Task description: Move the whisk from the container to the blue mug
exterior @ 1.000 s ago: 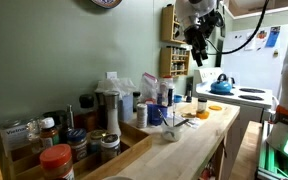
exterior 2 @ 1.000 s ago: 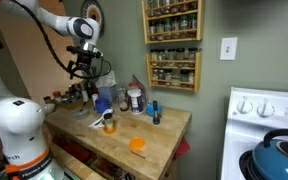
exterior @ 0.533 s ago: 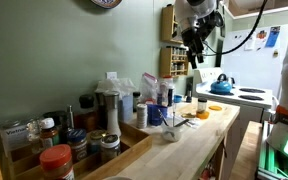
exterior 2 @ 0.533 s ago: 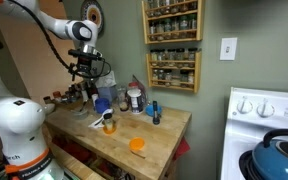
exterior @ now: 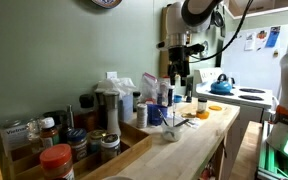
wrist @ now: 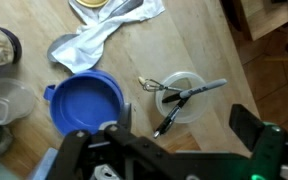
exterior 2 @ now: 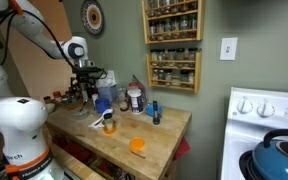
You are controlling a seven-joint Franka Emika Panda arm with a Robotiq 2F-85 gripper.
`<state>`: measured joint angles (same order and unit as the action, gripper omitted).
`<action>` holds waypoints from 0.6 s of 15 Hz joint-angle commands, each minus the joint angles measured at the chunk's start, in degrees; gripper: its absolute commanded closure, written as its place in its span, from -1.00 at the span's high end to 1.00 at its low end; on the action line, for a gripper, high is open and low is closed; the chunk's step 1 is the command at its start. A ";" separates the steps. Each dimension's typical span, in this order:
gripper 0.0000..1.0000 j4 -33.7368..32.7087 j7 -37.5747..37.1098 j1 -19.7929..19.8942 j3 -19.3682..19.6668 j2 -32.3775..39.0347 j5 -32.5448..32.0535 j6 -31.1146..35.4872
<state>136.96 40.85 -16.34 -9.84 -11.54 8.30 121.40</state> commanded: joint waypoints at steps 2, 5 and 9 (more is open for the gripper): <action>1.00 0.57 5.12 -0.72 -0.74 2.13 0.66 0.55; 1.00 0.42 5.56 -0.66 -0.95 2.89 0.80 0.58; 1.00 0.65 11.71 -1.51 -1.67 4.26 -0.65 3.97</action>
<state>137.07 47.99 -17.33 -10.59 -8.56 8.82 122.75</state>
